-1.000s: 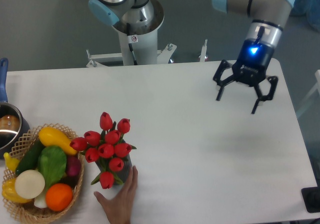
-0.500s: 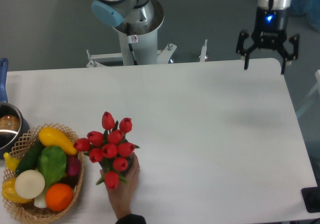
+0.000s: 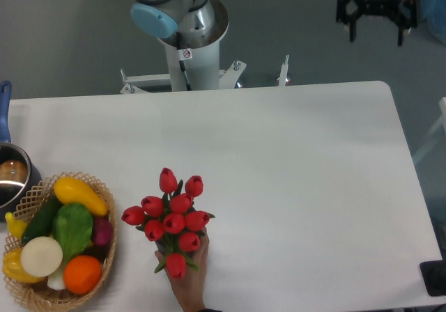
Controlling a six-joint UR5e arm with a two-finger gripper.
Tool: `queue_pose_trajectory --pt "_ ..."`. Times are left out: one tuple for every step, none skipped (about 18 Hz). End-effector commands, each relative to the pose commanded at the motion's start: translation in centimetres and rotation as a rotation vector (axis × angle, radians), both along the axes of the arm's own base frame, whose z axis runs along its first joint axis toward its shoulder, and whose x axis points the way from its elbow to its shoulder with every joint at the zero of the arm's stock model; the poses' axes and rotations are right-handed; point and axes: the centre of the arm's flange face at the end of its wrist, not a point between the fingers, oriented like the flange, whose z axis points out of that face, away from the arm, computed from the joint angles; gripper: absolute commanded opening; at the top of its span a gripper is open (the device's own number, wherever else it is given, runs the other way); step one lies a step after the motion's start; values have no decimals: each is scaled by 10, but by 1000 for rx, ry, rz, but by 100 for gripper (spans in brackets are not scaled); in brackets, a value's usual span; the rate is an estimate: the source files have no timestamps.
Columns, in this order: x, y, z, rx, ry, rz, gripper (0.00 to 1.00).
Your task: Insert the flowers into the vase
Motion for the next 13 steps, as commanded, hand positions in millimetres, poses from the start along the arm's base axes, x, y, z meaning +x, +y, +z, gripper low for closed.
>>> queue_pose_trajectory --pt "1 -1 2 -1 0 0 100" --pt "2 -1 3 0 2 0 100" --pt "2 -1 4 2 3 -1 100" --pt "2 -1 3 2 2 1 100" --pt "2 -1 4 5 3 5 100" --pt "3 -1 4 5 4 6 100" --pt "2 -1 4 6 3 9 100" --pt "2 -1 4 8 4 10 100" --pt "2 0 3 10 4 9 100" --pt "3 0 4 12 7 9 100" --pt "3 0 4 13 7 8 100" --pt "3 1 4 13 7 7 100" --pt "3 1 4 13 7 7 100"
